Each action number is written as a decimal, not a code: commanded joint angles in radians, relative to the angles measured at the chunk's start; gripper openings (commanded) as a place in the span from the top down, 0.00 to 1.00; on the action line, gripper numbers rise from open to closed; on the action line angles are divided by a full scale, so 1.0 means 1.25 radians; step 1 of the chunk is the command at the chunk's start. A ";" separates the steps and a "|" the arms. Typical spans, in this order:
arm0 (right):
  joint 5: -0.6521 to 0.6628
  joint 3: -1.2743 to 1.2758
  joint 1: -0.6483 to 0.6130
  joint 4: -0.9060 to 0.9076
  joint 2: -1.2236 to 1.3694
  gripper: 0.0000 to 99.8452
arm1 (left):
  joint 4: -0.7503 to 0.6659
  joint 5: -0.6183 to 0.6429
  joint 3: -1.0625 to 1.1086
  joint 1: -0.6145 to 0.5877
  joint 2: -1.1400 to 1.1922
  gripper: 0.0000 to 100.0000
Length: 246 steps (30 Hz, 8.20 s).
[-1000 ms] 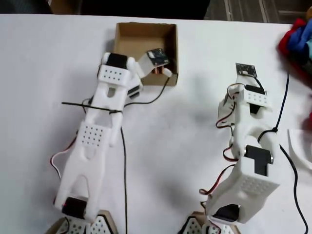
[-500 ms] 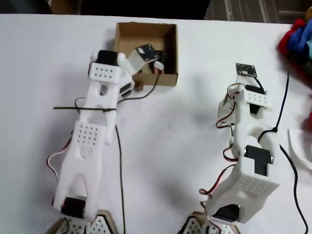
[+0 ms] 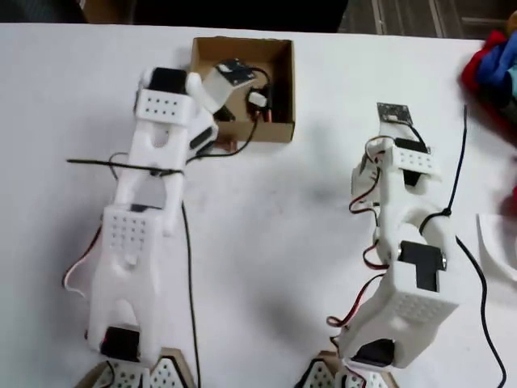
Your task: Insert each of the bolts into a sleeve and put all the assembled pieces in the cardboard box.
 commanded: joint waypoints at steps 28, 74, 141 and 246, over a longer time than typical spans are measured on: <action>-0.168 -1.326 -0.668 0.352 0.590 0.93 | -0.317 0.271 0.623 -0.739 -0.409 0.87; -0.010 -1.504 -0.601 0.543 0.711 0.93 | -0.410 0.271 0.757 -0.676 -0.621 0.87; 0.065 -1.417 -0.512 0.553 0.749 0.98 | -0.459 0.271 0.824 -0.668 -0.627 0.87; -0.014 0.274 -0.141 -0.252 -0.206 0.98 | -0.356 0.697 0.208 0.153 -0.038 0.87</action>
